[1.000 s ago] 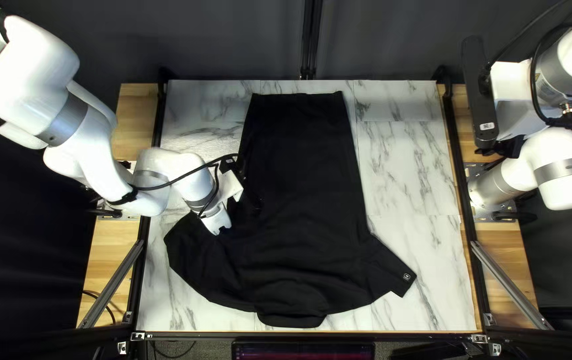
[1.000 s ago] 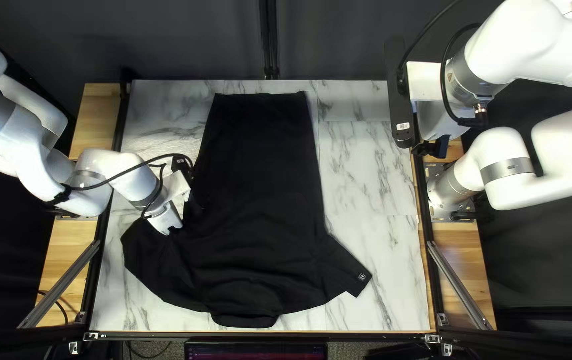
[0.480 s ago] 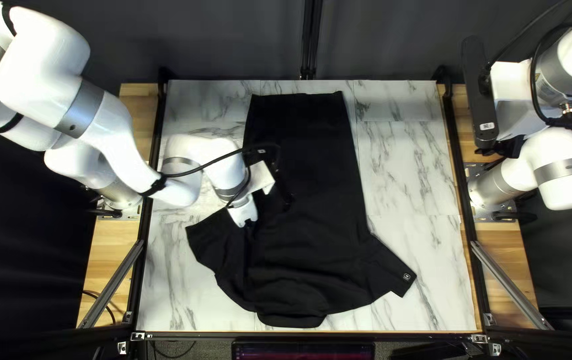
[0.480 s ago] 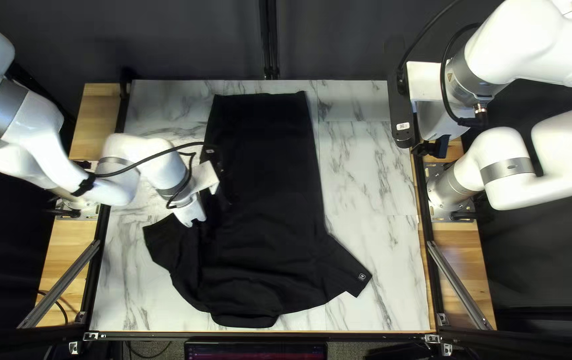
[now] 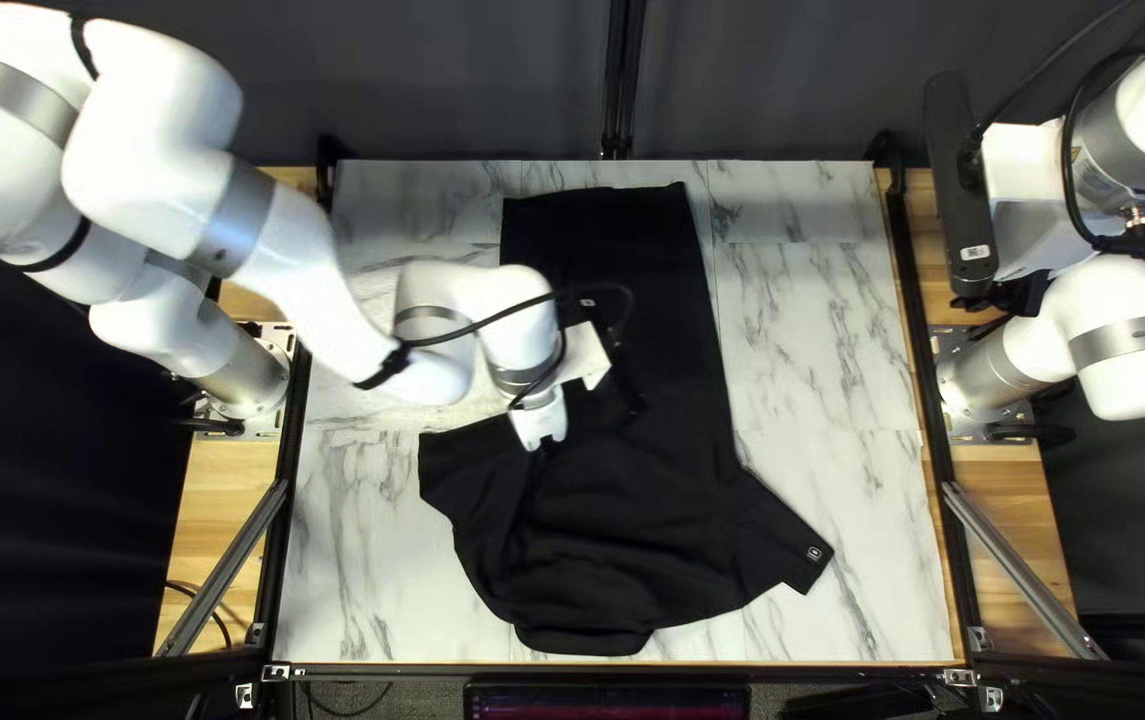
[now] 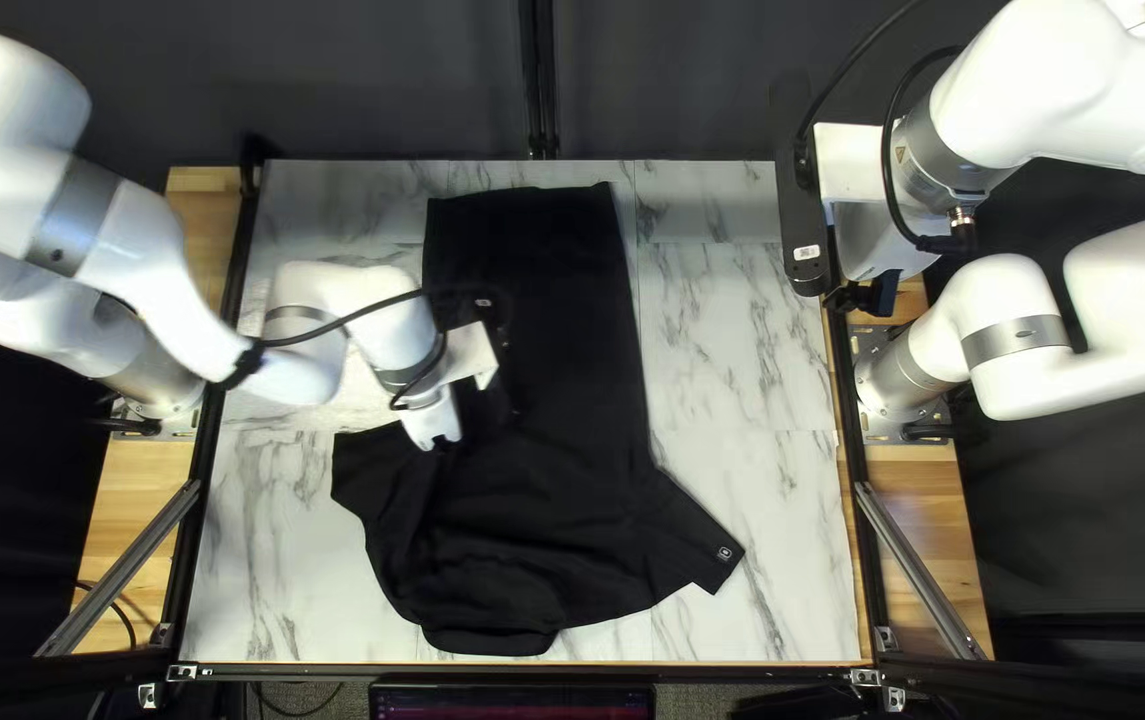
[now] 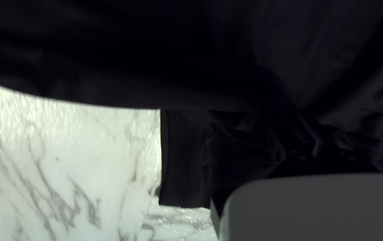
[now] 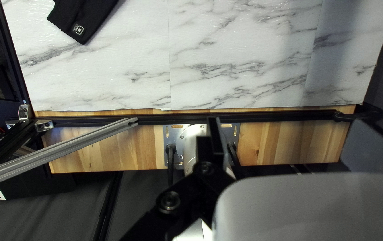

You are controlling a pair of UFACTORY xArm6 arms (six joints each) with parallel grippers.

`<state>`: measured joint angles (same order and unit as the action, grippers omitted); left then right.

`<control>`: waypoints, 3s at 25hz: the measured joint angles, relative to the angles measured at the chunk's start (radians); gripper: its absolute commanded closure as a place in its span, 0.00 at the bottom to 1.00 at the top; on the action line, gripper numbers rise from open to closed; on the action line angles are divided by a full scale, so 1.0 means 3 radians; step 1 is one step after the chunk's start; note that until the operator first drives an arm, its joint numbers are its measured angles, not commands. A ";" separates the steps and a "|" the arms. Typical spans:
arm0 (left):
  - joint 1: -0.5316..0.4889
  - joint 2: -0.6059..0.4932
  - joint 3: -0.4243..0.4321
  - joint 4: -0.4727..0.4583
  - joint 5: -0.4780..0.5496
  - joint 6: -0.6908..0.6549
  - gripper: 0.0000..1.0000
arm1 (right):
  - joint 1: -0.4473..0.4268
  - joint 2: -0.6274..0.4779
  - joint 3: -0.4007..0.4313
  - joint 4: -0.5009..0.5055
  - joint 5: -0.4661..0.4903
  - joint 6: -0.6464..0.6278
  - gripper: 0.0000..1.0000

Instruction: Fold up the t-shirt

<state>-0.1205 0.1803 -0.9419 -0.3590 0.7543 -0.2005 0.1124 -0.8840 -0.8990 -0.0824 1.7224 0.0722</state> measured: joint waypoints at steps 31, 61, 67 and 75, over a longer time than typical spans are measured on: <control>-0.1043 -0.1938 0.1839 0.0959 -0.0323 -0.1438 0.00 | 0.0000 0.0000 0.0000 0.0000 0.0000 0.0000 0.00; -0.1618 -0.0752 0.0582 0.1784 0.0330 -0.0288 0.00 | 0.0000 0.0000 0.0000 0.0000 0.0000 0.0000 0.00; -0.1562 -0.1067 0.0939 0.1911 0.0126 0.0190 0.00 | 0.0000 0.0000 0.0000 0.0000 0.0000 0.0000 0.00; -0.1557 -0.1319 0.1189 0.2235 0.0022 0.0669 0.00 | 0.0000 0.0000 0.0000 0.0000 0.0000 0.0000 0.00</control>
<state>-0.5877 -0.2153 -0.5851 0.3115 0.7608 0.0003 0.1124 -0.8840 -0.8990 -0.0824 1.7224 0.0722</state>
